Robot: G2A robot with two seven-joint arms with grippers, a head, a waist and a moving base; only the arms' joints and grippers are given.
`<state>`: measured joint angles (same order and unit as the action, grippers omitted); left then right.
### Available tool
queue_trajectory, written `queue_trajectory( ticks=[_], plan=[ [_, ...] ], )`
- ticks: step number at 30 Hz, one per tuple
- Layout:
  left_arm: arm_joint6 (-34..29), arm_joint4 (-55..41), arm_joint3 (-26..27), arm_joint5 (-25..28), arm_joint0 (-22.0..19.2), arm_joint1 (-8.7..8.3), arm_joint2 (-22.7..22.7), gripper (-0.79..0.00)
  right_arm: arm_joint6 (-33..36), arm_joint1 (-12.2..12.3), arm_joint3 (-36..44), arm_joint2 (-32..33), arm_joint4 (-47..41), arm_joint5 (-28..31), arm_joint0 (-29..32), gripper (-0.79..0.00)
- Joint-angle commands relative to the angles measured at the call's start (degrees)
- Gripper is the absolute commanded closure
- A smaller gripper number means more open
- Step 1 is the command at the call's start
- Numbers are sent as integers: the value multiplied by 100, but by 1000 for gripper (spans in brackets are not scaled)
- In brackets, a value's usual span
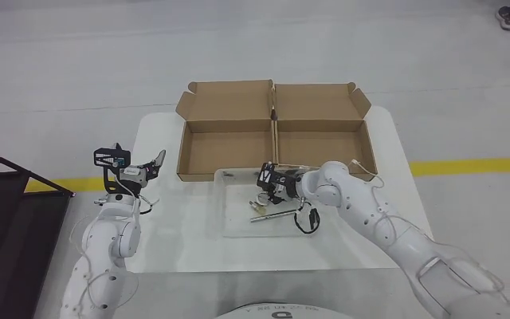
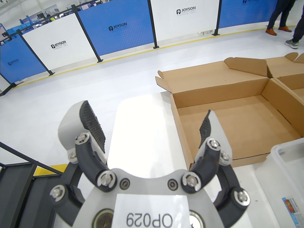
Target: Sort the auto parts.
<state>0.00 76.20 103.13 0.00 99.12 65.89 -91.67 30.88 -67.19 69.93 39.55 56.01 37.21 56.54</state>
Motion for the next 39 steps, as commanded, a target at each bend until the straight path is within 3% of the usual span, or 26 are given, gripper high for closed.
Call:
queue_trajectory(
  ticks=[1, 4, 16, 21, 31, 39],
  plan=[
    [0, 0, 0, 0, 0, 0, 0, -785, -16, -19, -38, -11, -11, 9, -39, -240],
    [0, 0, 0, 0, 0, 0, 0, -785, -185, -25, -5, 32, -2, 63, -73, 0],
    [0, 0, 0, 0, 0, 0, 0, -785, -1107, 229, 773, 704, -50, 826, 392, 0],
    [0, 0, 0, 0, 0, 0, 0, -785, -1740, 400, 1269, 1269, -224, 1277, 750, 0],
    [0, 0, 0, 0, 0, 0, 0, -785, -3136, 655, 2197, 2400, -151, 1600, 1698, 0],
    [0, 0, 0, 0, 0, 0, 0, -785, -3209, 668, 2209, 2455, -205, 1636, 1790, 0]
  ],
)
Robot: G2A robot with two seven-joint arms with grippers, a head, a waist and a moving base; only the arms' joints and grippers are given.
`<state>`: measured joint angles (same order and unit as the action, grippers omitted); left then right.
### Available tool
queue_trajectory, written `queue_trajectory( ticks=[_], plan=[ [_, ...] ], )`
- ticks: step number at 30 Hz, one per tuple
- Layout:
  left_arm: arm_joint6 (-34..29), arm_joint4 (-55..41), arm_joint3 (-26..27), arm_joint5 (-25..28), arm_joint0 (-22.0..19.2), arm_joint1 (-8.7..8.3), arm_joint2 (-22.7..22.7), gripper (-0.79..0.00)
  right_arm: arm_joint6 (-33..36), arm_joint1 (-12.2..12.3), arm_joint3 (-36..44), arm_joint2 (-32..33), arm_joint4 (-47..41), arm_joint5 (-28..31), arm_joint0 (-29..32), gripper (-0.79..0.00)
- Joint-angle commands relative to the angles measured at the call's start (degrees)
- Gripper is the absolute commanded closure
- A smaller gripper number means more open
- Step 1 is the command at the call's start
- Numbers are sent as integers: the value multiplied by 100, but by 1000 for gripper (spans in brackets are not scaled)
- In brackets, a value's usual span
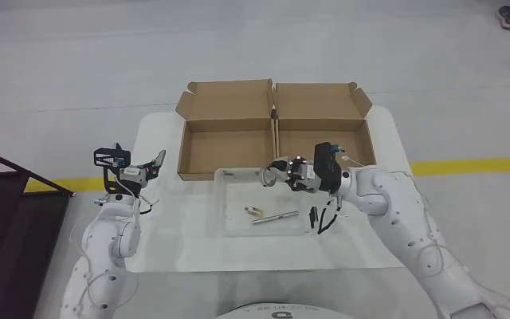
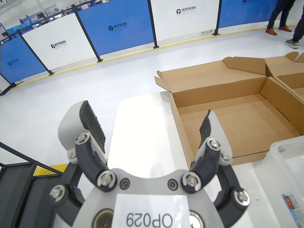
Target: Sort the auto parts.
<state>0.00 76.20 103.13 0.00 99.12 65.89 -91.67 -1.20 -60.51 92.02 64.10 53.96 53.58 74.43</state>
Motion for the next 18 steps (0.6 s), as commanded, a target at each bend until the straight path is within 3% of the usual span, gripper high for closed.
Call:
queue_trajectory(
  ticks=[1, 11, 18],
  plan=[
    [0, 0, 0, 0, 0, 0, 0, -785, 0, 0, 0, 0, 0, 0, 0, 0],
    [0, 0, 0, 0, 0, 0, 0, -785, -249, -10, 226, 52, -486, 96, 94, 0],
    [0, 0, 0, 0, 0, 0, 0, -785, -502, -2, 597, -182, -2005, 443, 18, 0]
  ],
)
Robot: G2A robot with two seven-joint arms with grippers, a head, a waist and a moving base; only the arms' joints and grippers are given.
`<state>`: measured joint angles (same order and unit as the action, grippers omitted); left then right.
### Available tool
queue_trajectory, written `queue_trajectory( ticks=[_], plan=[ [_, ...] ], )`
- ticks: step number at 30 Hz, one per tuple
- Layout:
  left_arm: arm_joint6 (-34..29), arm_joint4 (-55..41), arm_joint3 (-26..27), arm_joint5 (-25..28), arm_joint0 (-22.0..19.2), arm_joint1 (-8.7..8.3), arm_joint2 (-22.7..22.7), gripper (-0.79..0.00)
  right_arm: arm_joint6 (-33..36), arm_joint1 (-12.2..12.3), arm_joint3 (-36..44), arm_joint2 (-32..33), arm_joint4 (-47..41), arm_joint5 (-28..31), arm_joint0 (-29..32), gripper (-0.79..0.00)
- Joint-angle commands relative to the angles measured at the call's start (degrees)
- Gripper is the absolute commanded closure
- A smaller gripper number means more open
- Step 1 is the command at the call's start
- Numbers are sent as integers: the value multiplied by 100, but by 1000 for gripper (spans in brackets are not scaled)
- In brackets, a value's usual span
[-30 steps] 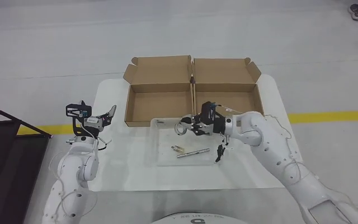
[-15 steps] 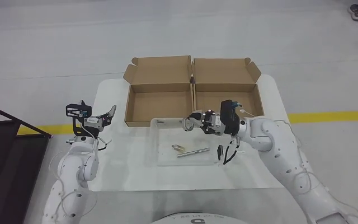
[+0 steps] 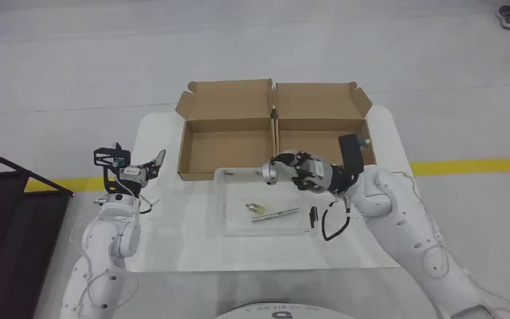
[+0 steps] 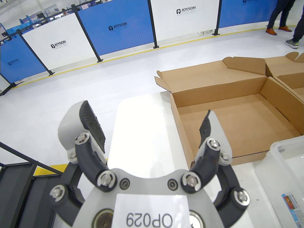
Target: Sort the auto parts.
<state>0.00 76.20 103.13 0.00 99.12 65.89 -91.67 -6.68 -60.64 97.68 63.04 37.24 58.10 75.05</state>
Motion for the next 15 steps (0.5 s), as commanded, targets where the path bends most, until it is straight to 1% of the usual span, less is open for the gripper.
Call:
queue_trajectory(
  ticks=[1, 4, 7, 15],
  plan=[
    [0, 0, 0, 0, 0, 0, 0, -785, 96, 23, 39, -138, -579, -10, -92, 0],
    [0, 0, 0, 0, 0, 0, 0, -785, 300, 62, 51, -227, -1056, -10, -261, 0],
    [0, 0, 0, 0, 0, 0, 0, -785, 412, 82, 51, -267, -1276, -10, -366, 0],
    [0, 0, 0, 0, 0, 0, 0, -785, 530, 79, 5, -347, -1265, -10, -484, 0]
  ],
)
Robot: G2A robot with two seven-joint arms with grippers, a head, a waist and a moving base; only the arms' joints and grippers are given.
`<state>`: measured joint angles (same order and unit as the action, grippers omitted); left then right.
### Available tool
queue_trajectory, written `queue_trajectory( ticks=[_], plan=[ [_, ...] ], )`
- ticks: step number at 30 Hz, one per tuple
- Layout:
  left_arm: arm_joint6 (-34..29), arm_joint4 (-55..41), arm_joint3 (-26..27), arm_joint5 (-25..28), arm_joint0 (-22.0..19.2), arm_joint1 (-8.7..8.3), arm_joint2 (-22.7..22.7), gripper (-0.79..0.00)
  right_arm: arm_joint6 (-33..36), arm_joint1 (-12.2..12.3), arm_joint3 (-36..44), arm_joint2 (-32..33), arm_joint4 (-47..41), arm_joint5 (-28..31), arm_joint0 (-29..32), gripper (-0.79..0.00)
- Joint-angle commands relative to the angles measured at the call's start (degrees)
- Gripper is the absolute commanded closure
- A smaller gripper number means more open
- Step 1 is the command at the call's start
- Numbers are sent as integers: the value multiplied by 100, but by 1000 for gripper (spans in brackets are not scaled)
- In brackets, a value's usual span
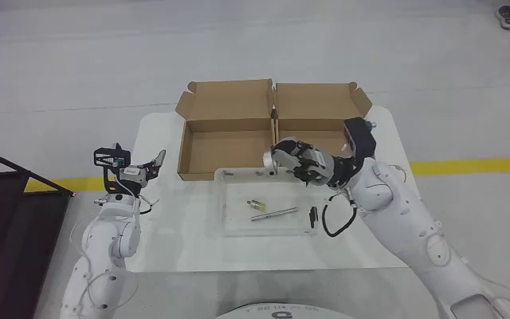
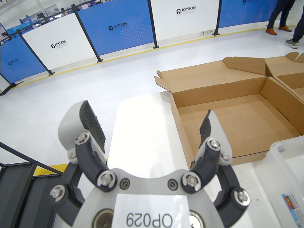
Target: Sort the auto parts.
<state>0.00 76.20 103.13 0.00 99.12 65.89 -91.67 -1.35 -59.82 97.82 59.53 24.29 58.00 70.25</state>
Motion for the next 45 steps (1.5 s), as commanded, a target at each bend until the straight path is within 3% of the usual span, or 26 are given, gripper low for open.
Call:
queue_trajectory(
  ticks=[1, 5, 12, 14, 16, 22, 42, 45],
  plan=[
    [0, 0, 0, 0, 0, 0, 0, -785, -17, -6, -20, 23, 86, 0, -3, 0],
    [0, 0, 0, 0, 0, 0, 0, -785, -306, -31, 44, 325, 767, -384, 92, 0],
    [0, 0, 0, 0, 0, 0, 0, -785, -1741, -72, 934, 867, 3972, -2829, 917, 0],
    [0, 0, 0, 0, 0, 0, 0, -785, -1899, -78, 1141, 886, 4811, -3548, 1131, 0],
    [0, 0, 0, 0, 0, 0, 0, -785, -1990, -92, 1272, 808, 5175, -3886, 1289, 0],
    [0, 0, 0, 0, 0, 0, 0, -785, -2063, -132, 1290, 705, 5392, -4064, 1333, 0],
    [0, 0, 0, 0, 0, 0, 0, -785, -2289, -182, 1201, 732, 5210, -3880, 1239, 0],
    [245, 277, -38, 301, -20, -6, 144, -785, -2372, -196, 1165, 675, 4767, -3568, 1264, 0]
  ],
)
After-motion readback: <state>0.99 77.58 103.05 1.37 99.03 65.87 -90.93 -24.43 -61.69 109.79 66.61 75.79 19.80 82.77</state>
